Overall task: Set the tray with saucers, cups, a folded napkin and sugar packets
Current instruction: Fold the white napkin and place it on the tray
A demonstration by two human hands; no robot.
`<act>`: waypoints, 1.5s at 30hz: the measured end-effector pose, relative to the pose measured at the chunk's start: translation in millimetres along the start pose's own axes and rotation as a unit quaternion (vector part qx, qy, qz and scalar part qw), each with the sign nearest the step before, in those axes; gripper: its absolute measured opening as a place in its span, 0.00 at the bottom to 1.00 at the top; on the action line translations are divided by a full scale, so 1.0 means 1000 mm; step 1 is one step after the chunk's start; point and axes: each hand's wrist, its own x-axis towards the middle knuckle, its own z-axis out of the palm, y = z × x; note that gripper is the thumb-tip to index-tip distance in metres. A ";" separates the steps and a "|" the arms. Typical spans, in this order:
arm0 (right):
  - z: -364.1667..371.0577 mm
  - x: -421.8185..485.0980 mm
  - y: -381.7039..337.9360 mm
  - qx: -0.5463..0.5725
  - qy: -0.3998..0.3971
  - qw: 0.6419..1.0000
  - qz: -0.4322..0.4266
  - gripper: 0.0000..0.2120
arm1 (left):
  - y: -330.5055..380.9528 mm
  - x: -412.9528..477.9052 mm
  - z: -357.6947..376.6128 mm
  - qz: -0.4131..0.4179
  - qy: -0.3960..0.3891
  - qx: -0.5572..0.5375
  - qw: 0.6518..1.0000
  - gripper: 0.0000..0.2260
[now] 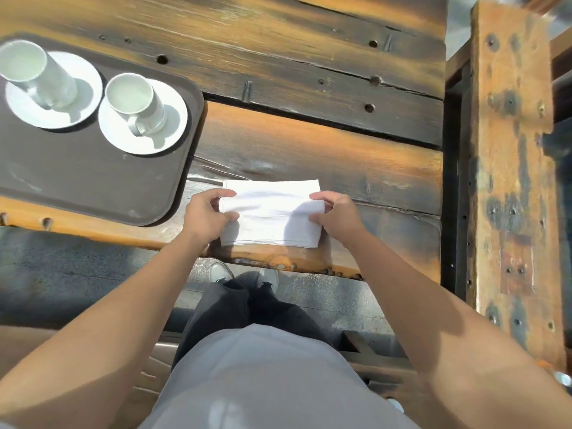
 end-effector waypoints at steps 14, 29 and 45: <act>-0.057 0.001 -0.068 -0.089 -0.007 0.989 -0.116 0.01 | 0.071 -0.003 -0.059 0.135 -0.008 0.110 0.985 0.10; -0.032 -0.021 -0.079 0.297 -0.106 0.943 0.106 0.17 | 0.084 -0.025 -0.038 -0.253 -0.199 -0.338 0.884 0.29; 0.032 -0.025 -0.096 0.020 0.049 0.998 -0.020 0.22 | 0.051 -0.062 -0.044 -0.057 0.263 0.037 0.962 0.30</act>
